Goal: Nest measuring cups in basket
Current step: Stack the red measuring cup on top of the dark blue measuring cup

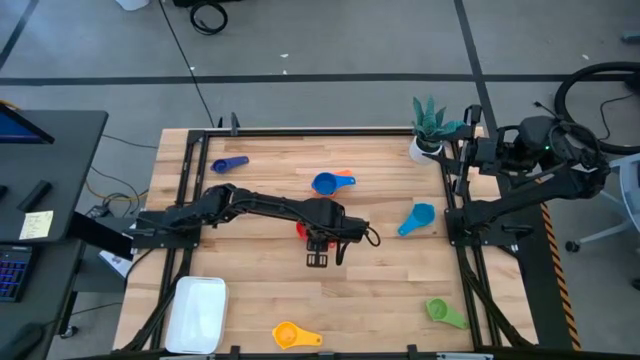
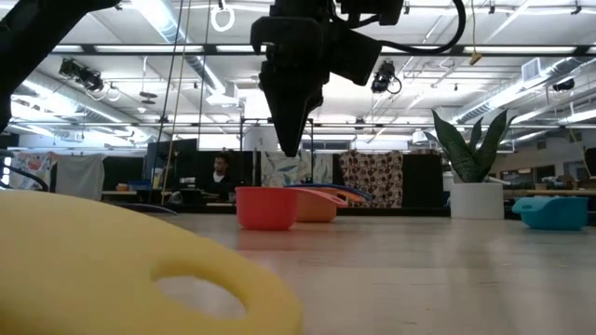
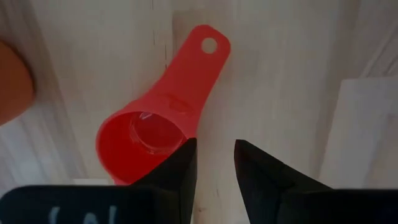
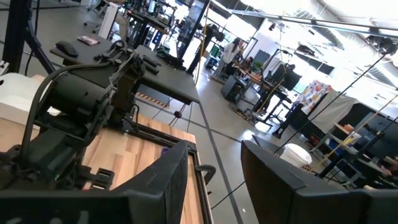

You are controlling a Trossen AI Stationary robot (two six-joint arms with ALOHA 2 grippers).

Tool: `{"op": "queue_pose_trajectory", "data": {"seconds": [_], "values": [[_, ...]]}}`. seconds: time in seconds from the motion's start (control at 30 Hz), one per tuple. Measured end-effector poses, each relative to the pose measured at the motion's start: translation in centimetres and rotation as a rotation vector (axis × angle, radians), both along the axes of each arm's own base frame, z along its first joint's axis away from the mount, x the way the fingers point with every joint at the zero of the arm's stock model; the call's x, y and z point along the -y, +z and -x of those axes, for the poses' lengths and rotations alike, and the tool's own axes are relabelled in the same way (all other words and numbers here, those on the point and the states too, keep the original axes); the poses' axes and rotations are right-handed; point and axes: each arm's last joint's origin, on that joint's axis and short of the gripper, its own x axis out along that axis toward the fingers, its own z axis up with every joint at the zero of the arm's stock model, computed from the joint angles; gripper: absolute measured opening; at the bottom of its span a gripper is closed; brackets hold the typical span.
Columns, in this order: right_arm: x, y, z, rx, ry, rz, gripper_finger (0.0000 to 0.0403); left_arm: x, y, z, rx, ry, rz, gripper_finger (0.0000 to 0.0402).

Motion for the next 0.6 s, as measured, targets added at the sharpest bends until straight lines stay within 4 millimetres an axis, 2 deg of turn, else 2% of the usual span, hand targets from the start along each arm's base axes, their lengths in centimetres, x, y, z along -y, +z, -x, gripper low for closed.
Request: {"op": "queue_pose_trajectory", "data": {"seconds": [0.47,0.6], "values": [[0.0,0.0,0.0,-0.005,0.001,0.025,0.0155,-0.2,-0.1,0.0,-0.007,0.049,0.029,0.0111],[0.0,0.0,0.0,-0.005,0.001,0.027,0.0155,-0.4,-2.0,0.7,-0.093,0.036,-0.017,0.0111]]}}
